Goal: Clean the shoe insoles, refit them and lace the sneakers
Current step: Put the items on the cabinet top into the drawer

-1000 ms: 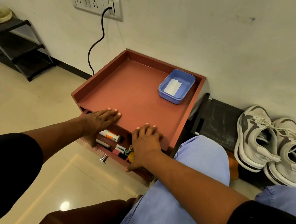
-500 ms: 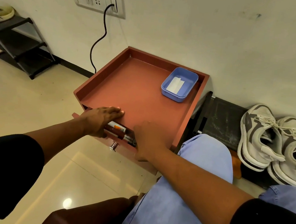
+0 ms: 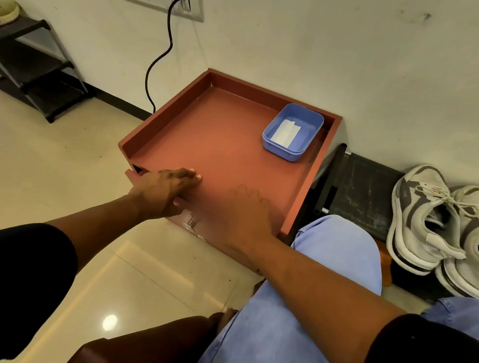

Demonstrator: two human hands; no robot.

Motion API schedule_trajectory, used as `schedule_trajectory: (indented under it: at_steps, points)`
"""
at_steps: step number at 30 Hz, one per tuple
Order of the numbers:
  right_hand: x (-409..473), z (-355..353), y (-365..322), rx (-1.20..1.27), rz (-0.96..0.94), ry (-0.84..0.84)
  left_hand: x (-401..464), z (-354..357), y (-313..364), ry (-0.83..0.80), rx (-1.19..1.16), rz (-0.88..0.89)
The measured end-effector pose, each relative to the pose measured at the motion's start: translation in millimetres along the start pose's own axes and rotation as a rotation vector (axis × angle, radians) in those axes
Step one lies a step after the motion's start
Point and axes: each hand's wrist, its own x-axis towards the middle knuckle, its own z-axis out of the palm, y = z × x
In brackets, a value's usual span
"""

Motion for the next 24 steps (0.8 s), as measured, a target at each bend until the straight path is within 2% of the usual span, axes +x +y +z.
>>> schedule_trajectory:
  at_steps: [9, 24]
  points:
    - [6.9, 0.2, -3.0, -0.003, 0.016, 0.063, -6.1, 7.4, 22.0, 0.173, -0.042, -0.090]
    - [14.6, 12.6, -5.3, -0.059, 0.035, 0.140, 2.5, 14.3, 27.3, 0.265, -0.059, -0.135]
